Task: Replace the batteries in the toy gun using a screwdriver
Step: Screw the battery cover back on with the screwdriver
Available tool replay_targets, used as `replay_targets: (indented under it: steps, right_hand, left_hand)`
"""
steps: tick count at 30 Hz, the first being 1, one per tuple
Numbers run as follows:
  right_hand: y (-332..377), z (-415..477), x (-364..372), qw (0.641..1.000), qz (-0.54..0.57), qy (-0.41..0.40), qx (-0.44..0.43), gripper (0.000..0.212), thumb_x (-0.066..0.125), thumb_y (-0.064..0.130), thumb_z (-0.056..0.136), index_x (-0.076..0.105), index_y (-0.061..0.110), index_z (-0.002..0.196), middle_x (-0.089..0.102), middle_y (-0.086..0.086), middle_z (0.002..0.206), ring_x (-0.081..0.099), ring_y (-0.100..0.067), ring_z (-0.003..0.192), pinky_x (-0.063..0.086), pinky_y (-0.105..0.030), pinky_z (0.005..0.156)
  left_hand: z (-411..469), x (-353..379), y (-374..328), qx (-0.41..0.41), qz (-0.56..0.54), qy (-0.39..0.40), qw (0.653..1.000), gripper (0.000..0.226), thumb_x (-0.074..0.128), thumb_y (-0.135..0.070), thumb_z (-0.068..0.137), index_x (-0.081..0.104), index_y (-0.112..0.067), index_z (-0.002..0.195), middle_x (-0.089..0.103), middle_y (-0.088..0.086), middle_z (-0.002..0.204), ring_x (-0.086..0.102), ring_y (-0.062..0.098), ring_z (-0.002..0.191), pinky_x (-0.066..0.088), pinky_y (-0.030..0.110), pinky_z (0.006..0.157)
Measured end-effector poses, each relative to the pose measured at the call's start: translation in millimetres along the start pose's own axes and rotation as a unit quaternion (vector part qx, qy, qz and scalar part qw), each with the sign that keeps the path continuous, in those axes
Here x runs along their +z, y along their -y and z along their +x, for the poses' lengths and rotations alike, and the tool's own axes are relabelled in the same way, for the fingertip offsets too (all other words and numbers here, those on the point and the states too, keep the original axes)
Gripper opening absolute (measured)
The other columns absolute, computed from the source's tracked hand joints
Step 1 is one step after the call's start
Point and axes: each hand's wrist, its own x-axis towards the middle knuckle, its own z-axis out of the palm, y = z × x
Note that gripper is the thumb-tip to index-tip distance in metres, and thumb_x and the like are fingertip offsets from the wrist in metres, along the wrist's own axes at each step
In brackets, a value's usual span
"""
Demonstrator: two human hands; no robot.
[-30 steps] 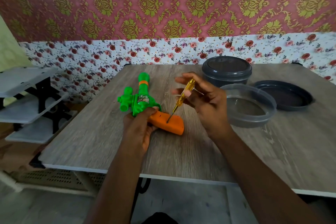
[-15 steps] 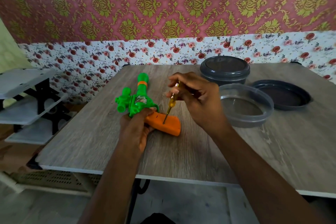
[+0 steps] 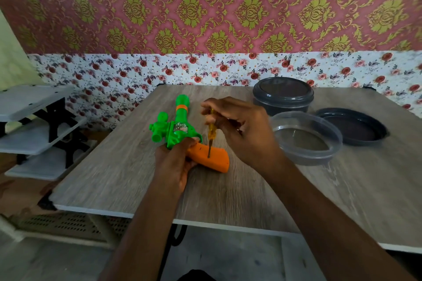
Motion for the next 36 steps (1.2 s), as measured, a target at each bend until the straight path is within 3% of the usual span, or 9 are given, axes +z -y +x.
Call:
replay_targets:
  steps: [3,6,11,14,18,24,26,31,36]
  right_hand:
    - [-0.8,1.1,-1.5,0.997,0.056,0.02,0.045,0.029,0.056,-0.008,0.099,0.069,-0.004,0.124,0.072,-0.014,0.122,0.074,-0.022,0.104,0.061,-0.044,0.09]
    - [-2.4,1.4,-1.5,0.994,0.083,0.004,0.067,0.028,0.062,-0.006,0.095,0.071,-0.003,0.123,0.072,-0.015,0.107,0.075,-0.027,0.096,0.062,-0.051,0.081]
    - [2.4,3.9,4.0,0.999,-0.012,-0.023,0.021,0.021,0.069,0.01,0.095,0.076,0.002,0.113,0.067,-0.011,0.093,0.069,-0.019,0.083,0.058,-0.035,0.07]
    - [-0.2,3.4,3.1,0.998,0.05,-0.002,0.04,0.023,0.063,0.006,0.099,0.073,0.001,0.118,0.068,-0.014,0.098,0.071,-0.026,0.091,0.058,-0.046,0.079]
    - [-0.3,4.9,5.2,0.998,0.017,-0.027,0.061,0.031,0.069,0.007,0.095,0.071,0.002,0.125,0.055,-0.016,0.083,0.058,-0.022,0.078,0.048,-0.04,0.066]
    - [0.3,5.9,-2.9,0.993,0.072,0.053,0.076,0.028,0.056,-0.01,0.097,0.071,-0.004,0.121,0.07,-0.014,0.115,0.071,-0.022,0.109,0.059,-0.048,0.091]
    - [0.8,5.7,-4.8,0.993,0.069,0.05,0.076,0.03,0.059,-0.009,0.096,0.07,-0.002,0.123,0.072,-0.013,0.109,0.074,-0.023,0.101,0.06,-0.051,0.087]
    - [-0.5,5.6,-4.0,0.998,-0.047,-0.015,0.028,0.031,0.075,0.015,0.09,0.075,0.004,0.118,0.073,-0.007,0.095,0.072,-0.014,0.087,0.06,-0.039,0.075]
    - [0.3,5.7,-7.9,0.992,0.075,0.048,0.089,0.028,0.061,-0.003,0.097,0.072,0.001,0.123,0.074,-0.009,0.115,0.075,-0.021,0.104,0.061,-0.046,0.09]
  left_hand:
    - [-0.8,0.5,-0.7,0.0,-0.003,0.0,1.0,0.038,0.074,0.0,0.082,0.067,0.001,0.12,0.071,0.023,0.11,0.069,0.035,0.103,0.061,0.057,0.083]
    - [-0.2,-0.5,-0.4,0.002,-0.004,0.002,1.0,0.038,0.074,-0.001,0.083,0.066,0.002,0.12,0.069,0.023,0.107,0.067,0.034,0.101,0.063,0.05,0.077]
    - [2.6,-2.6,2.4,0.009,-0.003,0.011,1.0,0.037,0.074,-0.002,0.083,0.067,0.002,0.12,0.069,0.03,0.118,0.067,0.043,0.111,0.058,0.063,0.086]
    - [4.3,-2.9,3.5,0.008,-0.002,0.011,1.0,0.035,0.073,-0.001,0.085,0.067,0.002,0.118,0.071,0.024,0.108,0.069,0.037,0.1,0.063,0.051,0.075]
    - [3.7,-2.5,1.6,0.003,0.0,0.008,1.0,0.032,0.072,0.0,0.085,0.067,0.003,0.117,0.071,0.02,0.099,0.07,0.029,0.091,0.064,0.041,0.065]
    - [5.1,-1.1,1.4,-0.005,0.0,0.002,1.0,0.03,0.073,0.001,0.084,0.068,0.002,0.113,0.07,0.017,0.093,0.069,0.025,0.082,0.062,0.036,0.058]
    - [6.3,-0.7,1.3,-0.005,-0.003,0.002,1.0,0.028,0.073,0.001,0.083,0.069,-0.002,0.111,0.069,0.015,0.092,0.069,0.023,0.081,0.061,0.035,0.056]
    - [10.1,-2.9,4.5,-0.006,-0.01,0.004,1.0,0.034,0.075,0.001,0.081,0.068,-0.004,0.114,0.071,0.014,0.093,0.07,0.024,0.084,0.062,0.039,0.061]
    - [11.4,-3.3,5.2,0.0,-0.015,0.008,1.0,0.036,0.075,0.002,0.081,0.068,-0.001,0.116,0.071,0.017,0.096,0.07,0.024,0.084,0.062,0.04,0.062]
